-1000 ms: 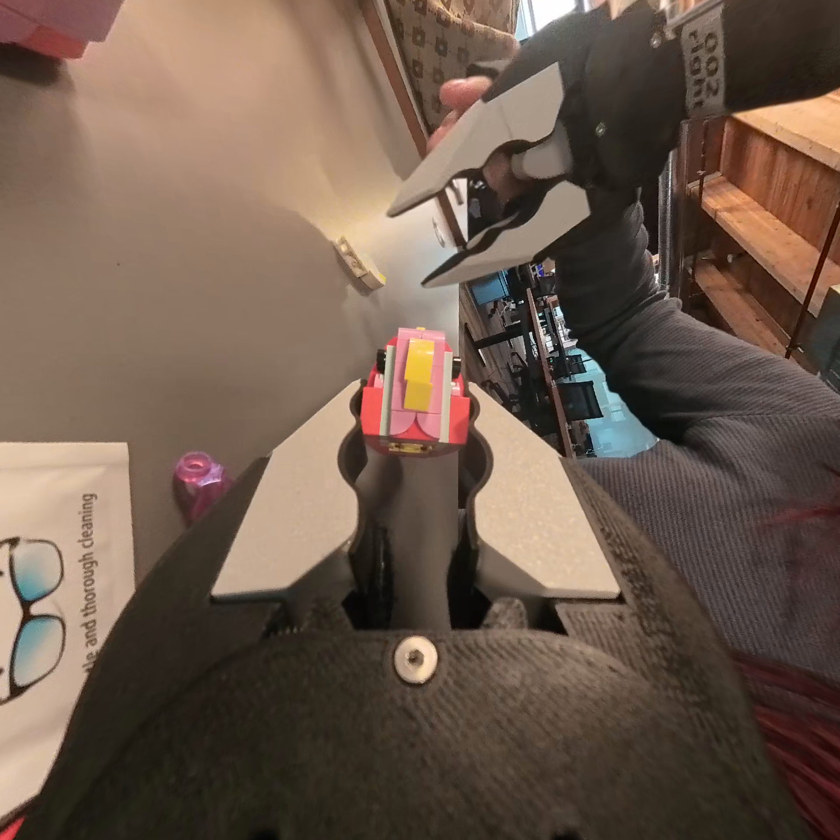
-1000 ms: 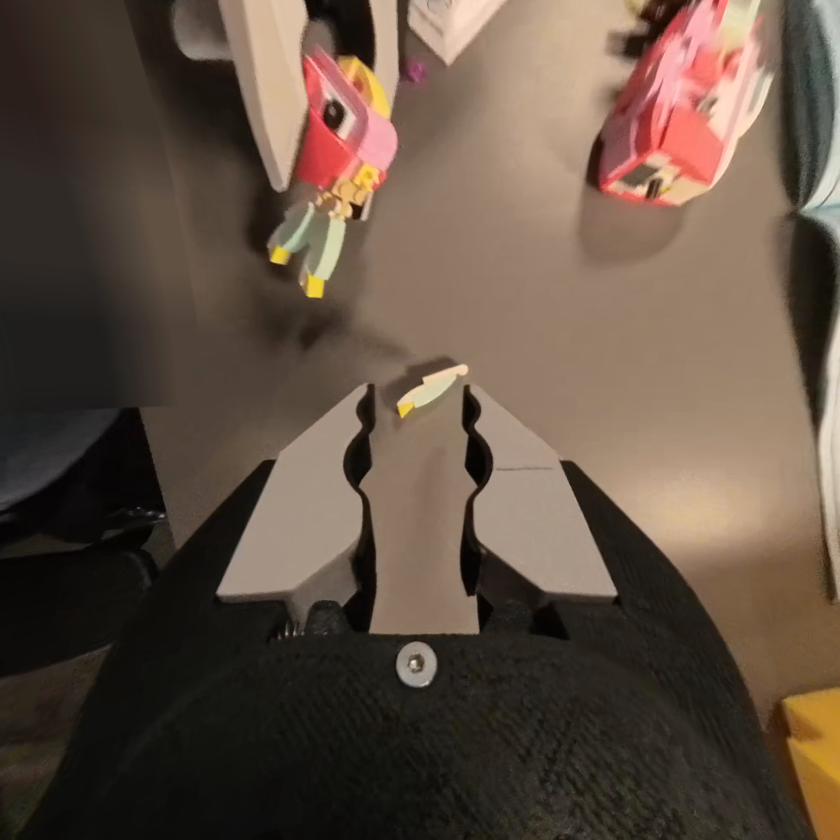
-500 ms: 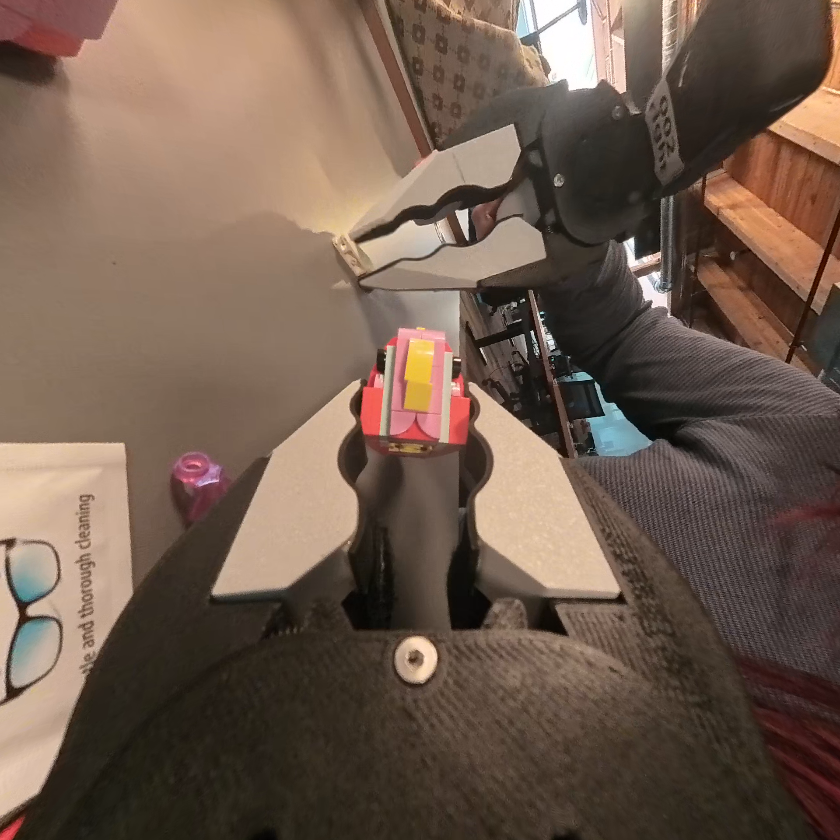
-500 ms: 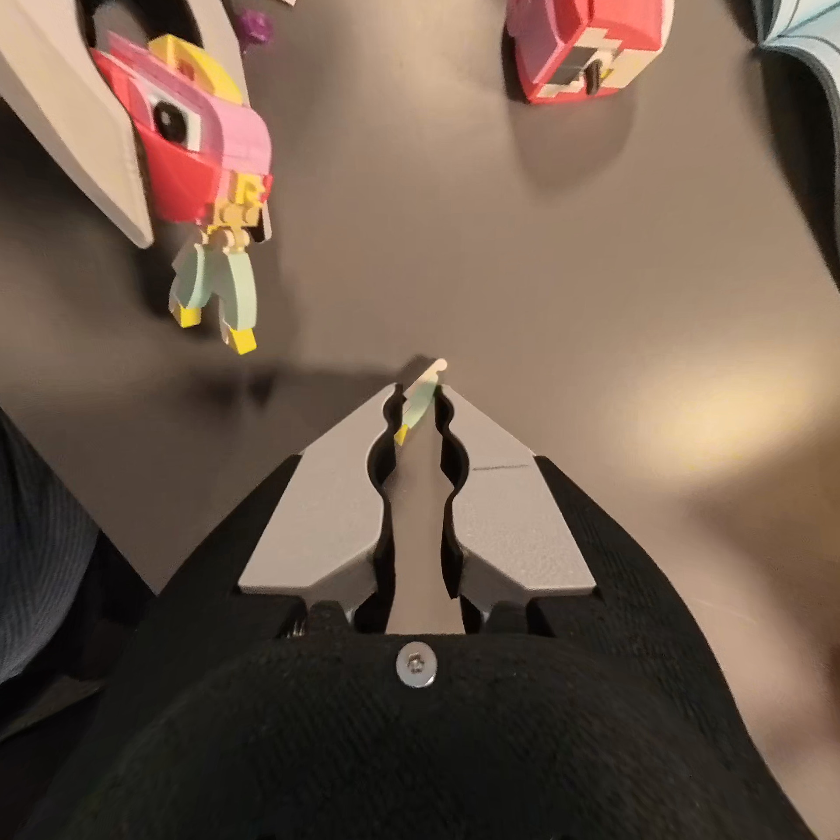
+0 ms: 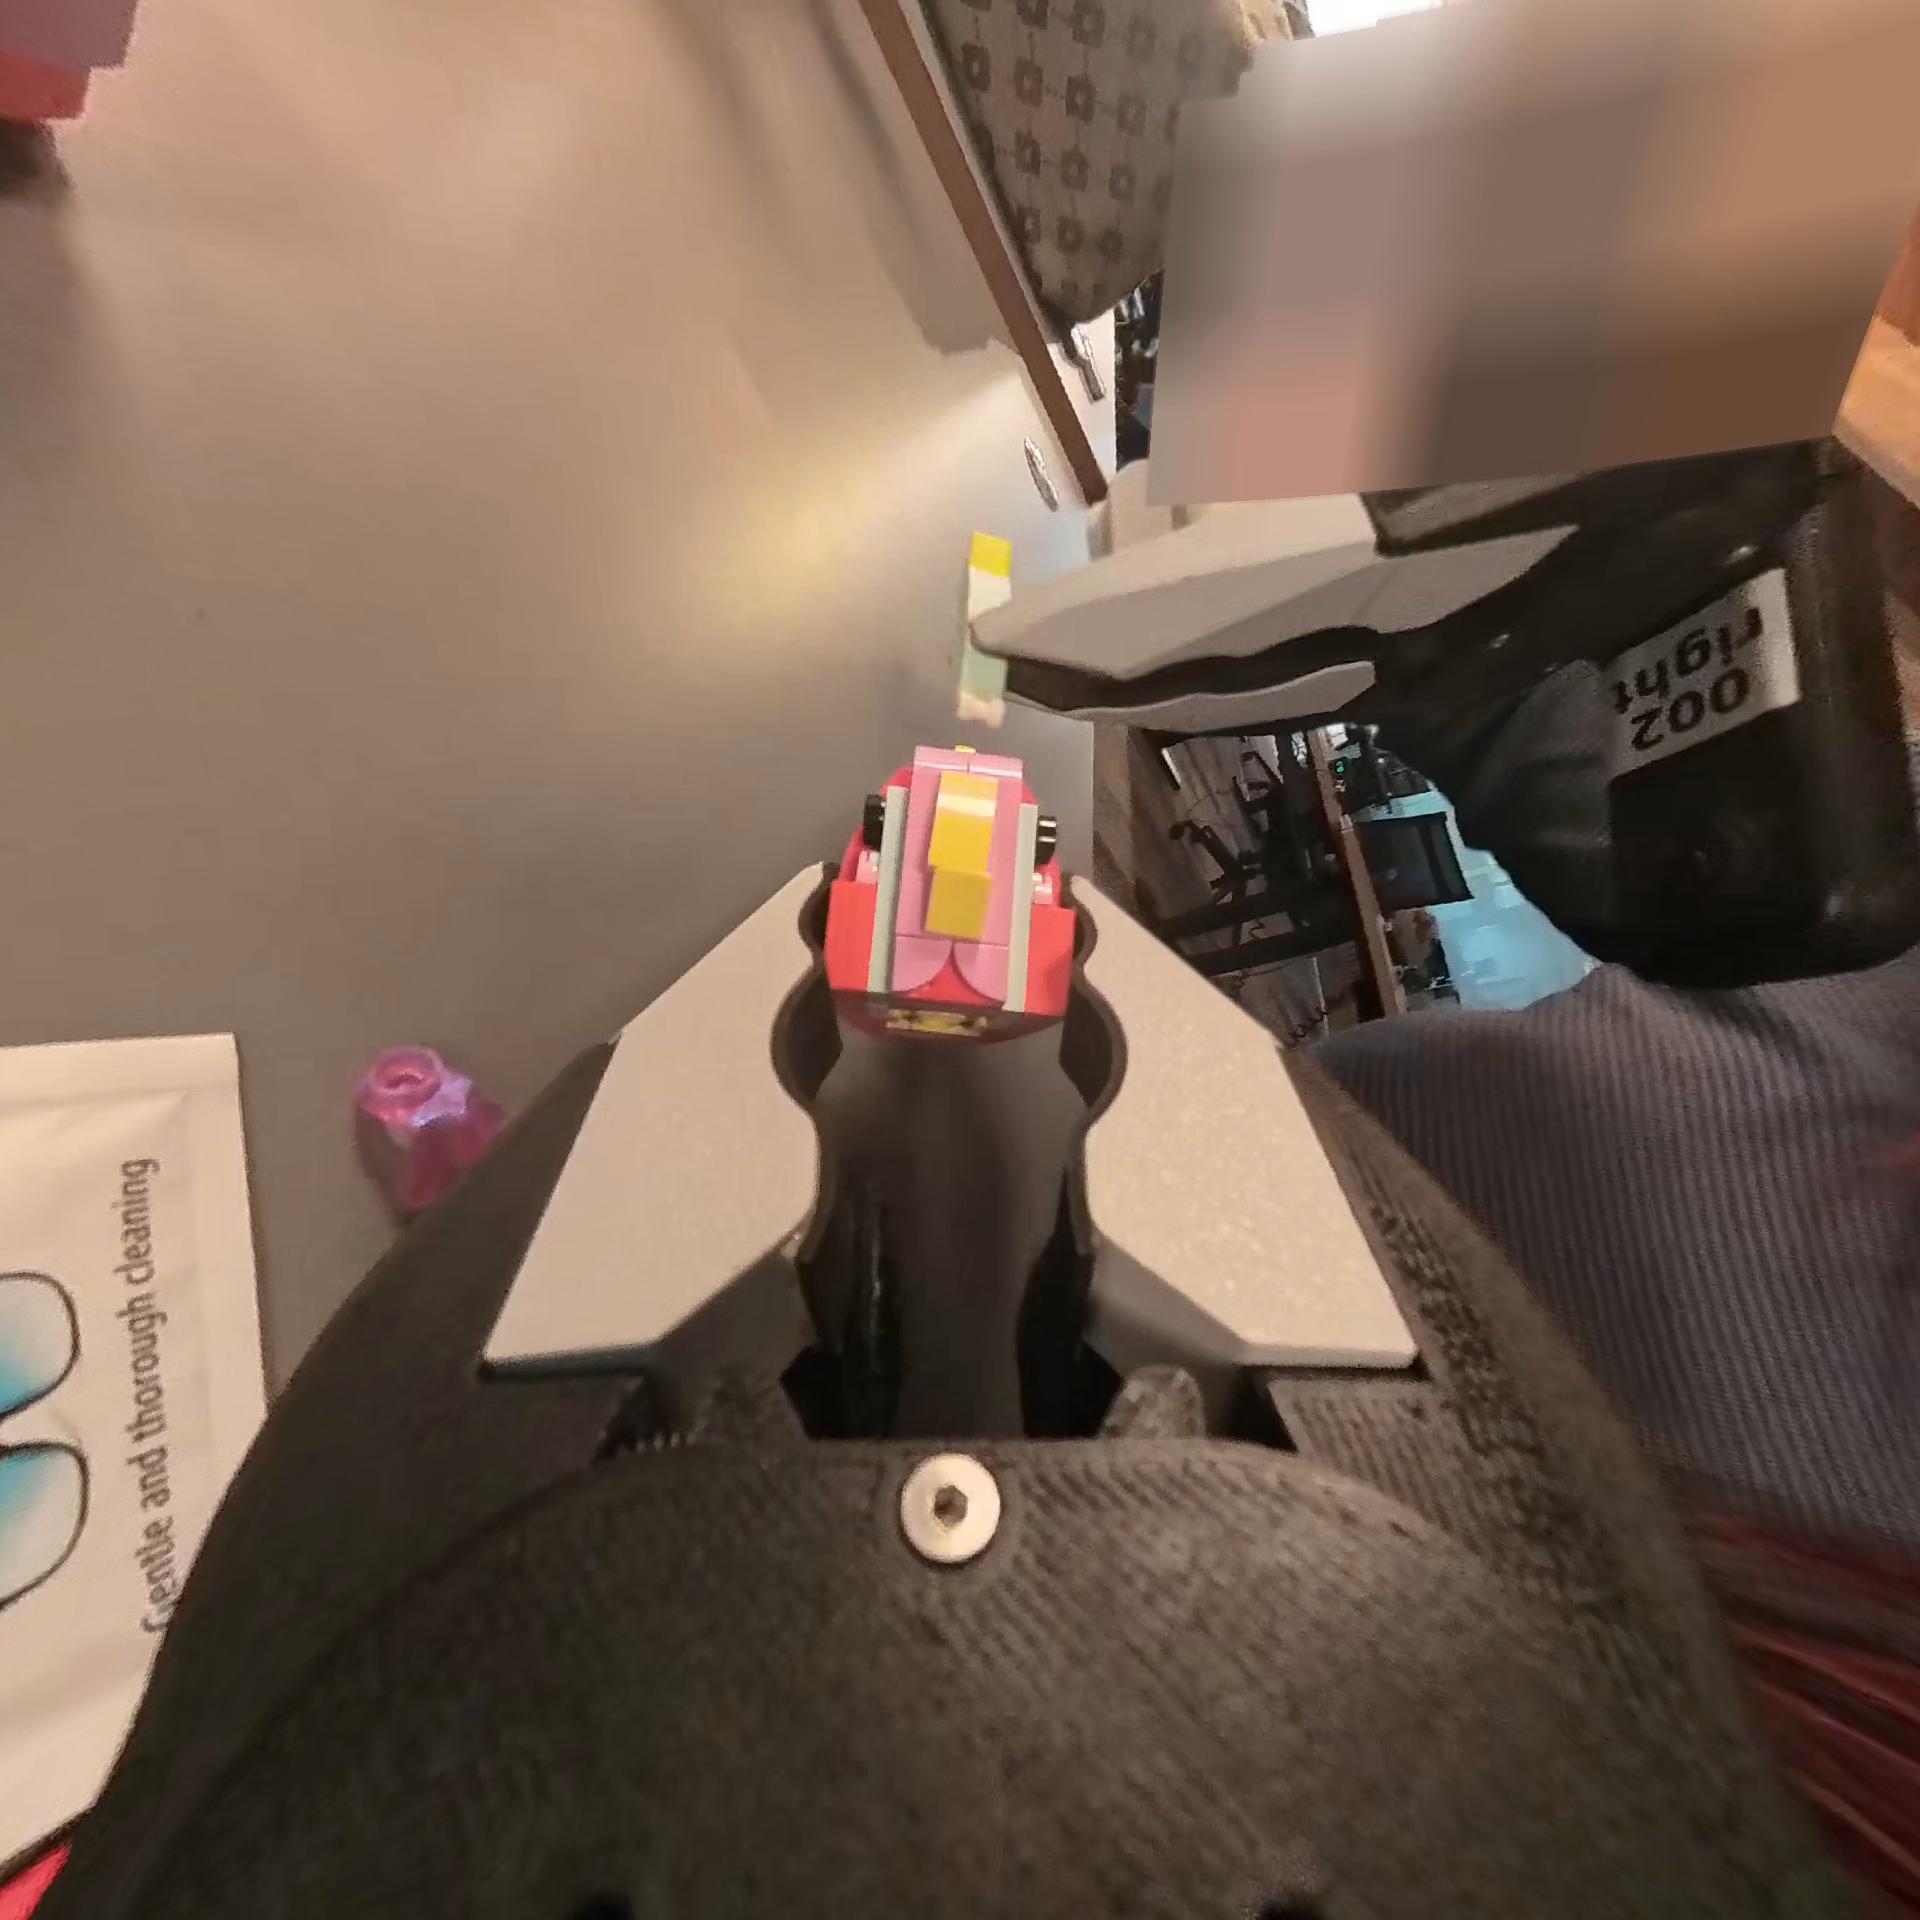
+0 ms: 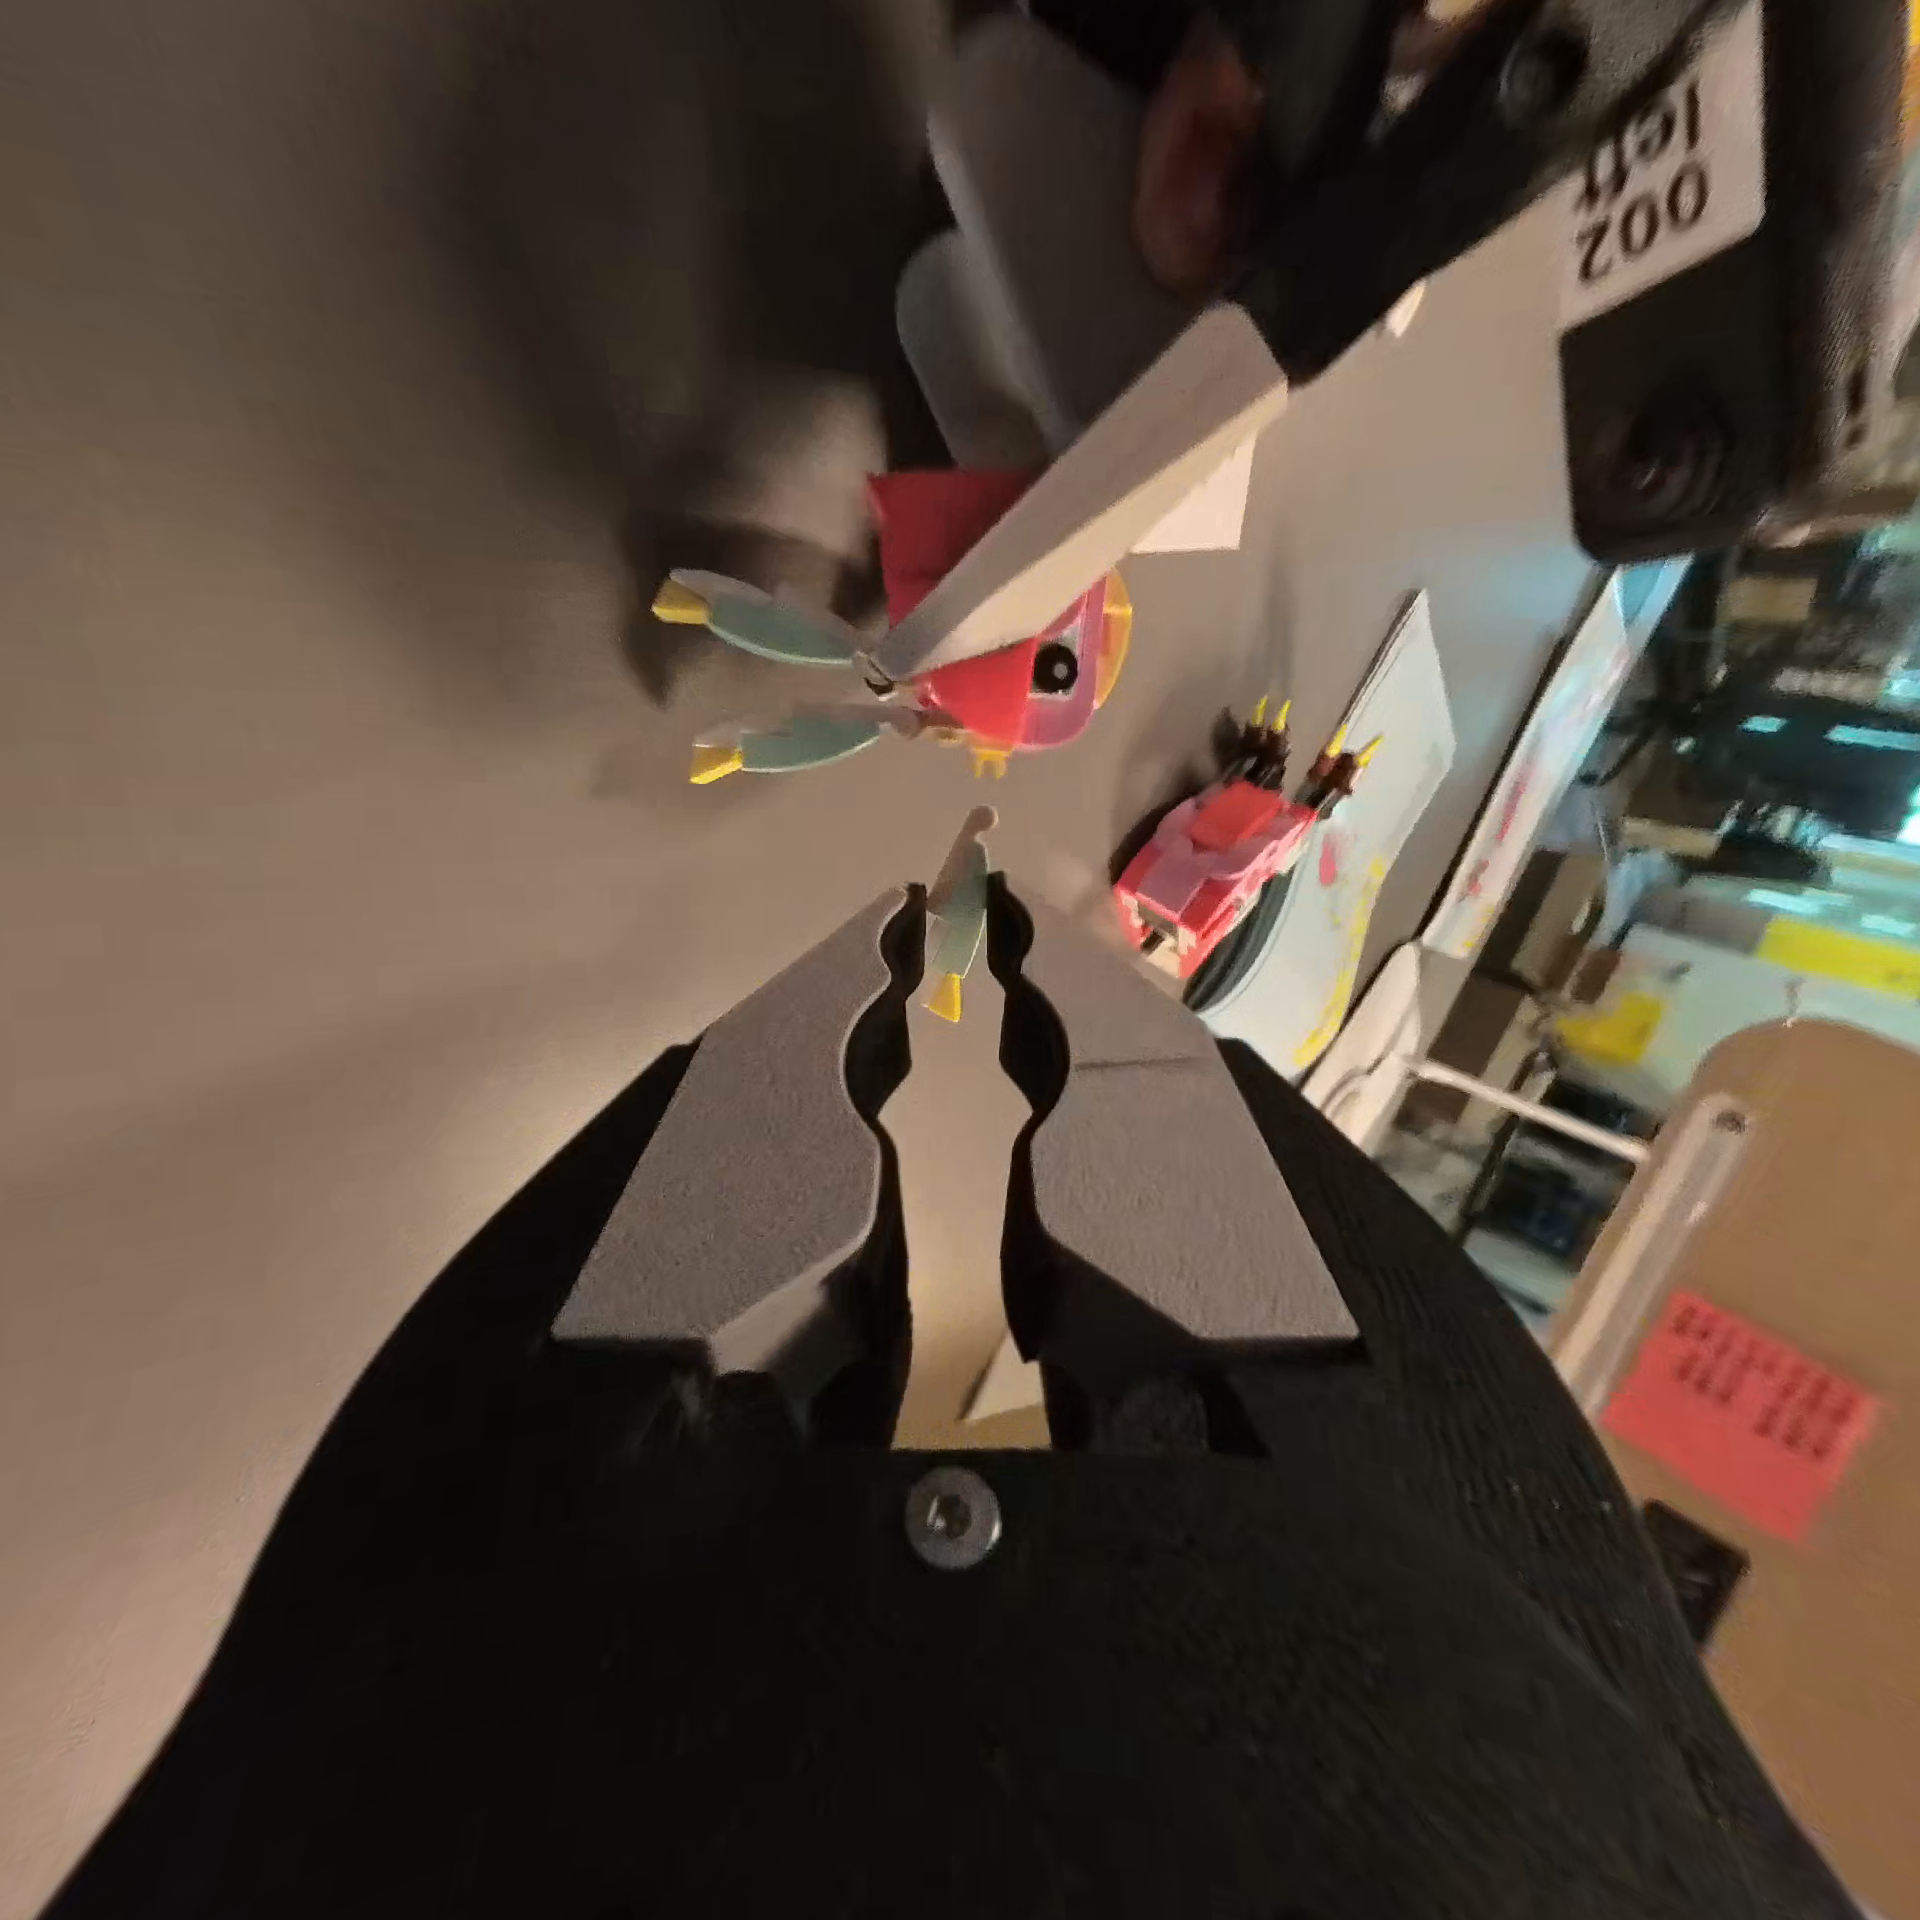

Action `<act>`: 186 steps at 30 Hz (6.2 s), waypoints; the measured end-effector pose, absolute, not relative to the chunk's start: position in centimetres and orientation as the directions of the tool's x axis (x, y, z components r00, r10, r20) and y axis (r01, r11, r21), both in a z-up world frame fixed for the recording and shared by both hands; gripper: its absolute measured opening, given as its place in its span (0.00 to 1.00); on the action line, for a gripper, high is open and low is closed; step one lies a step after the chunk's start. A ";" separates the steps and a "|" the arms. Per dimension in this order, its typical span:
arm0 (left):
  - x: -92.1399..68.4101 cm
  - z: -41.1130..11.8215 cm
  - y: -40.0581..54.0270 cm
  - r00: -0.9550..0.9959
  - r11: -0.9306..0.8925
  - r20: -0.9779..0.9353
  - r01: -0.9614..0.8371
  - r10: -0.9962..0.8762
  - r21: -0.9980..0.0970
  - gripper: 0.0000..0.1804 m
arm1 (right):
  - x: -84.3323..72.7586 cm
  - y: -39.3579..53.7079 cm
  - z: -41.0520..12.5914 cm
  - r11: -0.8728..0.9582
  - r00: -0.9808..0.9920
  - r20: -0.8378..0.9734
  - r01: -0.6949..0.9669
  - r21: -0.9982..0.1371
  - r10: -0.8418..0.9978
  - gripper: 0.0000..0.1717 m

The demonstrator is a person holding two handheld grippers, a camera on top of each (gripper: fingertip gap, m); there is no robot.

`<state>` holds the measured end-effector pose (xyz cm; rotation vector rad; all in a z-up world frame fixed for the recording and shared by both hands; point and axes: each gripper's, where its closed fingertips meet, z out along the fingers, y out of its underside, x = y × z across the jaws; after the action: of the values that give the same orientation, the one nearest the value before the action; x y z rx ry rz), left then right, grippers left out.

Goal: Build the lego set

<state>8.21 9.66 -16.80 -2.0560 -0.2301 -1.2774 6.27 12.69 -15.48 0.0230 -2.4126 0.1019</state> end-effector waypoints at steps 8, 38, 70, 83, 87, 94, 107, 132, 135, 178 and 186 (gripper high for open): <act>8.6 -16.7 9.5 0.512 -0.746 0.828 0.454 -0.229 -0.488 0.22 | 6.3 12.3 -15.5 0.983 -0.746 0.646 -0.176 0.045 -0.163 0.06; 7.8 -16.1 9.9 0.568 -0.671 0.785 0.484 -0.248 -0.562 0.21 | 5.6 12.2 -14.7 0.999 -0.770 0.636 0.051 -0.007 0.044 0.04; 7.0 -15.8 10.3 0.619 -0.624 0.745 0.487 -0.248 -0.612 0.21 | 5.1 12.0 -14.4 0.999 -0.697 0.718 0.022 0.023 -0.001 0.05; 6.5 -15.8 10.7 0.614 -0.611 0.754 0.511 -0.232 -0.604 0.21 | 4.7 12.4 -14.5 0.999 -0.689 0.725 0.025 0.025 -0.001 0.06; 6.1 -15.3 10.8 0.589 -0.589 0.772 0.545 -0.237 -0.597 0.21 | 4.4 12.4 -14.3 0.999 -0.676 0.735 0.037 -0.031 0.048 0.06; 6.2 -15.3 10.8 0.594 -0.590 0.768 0.539 -0.239 -0.601 0.21 | 4.1 12.7 -14.5 0.997 -0.676 0.734 0.069 -0.025 0.065 0.06; 5.9 -14.8 11.0 0.674 -0.523 0.691 0.503 -0.261 -0.688 0.20 | 3.3 12.4 -13.0 0.997 -0.625 0.779 0.003 0.074 -0.056 0.04; 2.1 -9.3 10.4 0.571 -0.182 0.714 0.715 -0.405 -0.675 0.21 | 2.1 11.1 -7.9 0.747 -0.512 0.590 0.170 -0.642 0.624 0.62; 2.4 -9.3 10.4 0.571 -0.189 0.707 0.706 -0.417 -0.682 0.21 | 1.3 11.3 -8.3 0.809 -0.470 0.674 0.179 -0.559 0.570 0.63; 3.2 -9.9 10.7 0.589 -0.228 0.698 0.674 -0.407 -0.702 0.21 | 1.2 13.6 -5.7 0.879 -0.332 0.814 0.198 -0.433 0.476 0.49; 3.2 -9.7 10.6 0.583 -0.224 0.697 0.677 -0.418 -0.701 0.21 | 1.3 14.1 -7.1 0.858 -0.382 0.769 0.255 -0.446 0.513 0.51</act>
<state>3.20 10.61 -9.70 -1.4819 -0.2323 -1.0262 1.29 14.10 -7.10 -0.5648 -1.9822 0.3090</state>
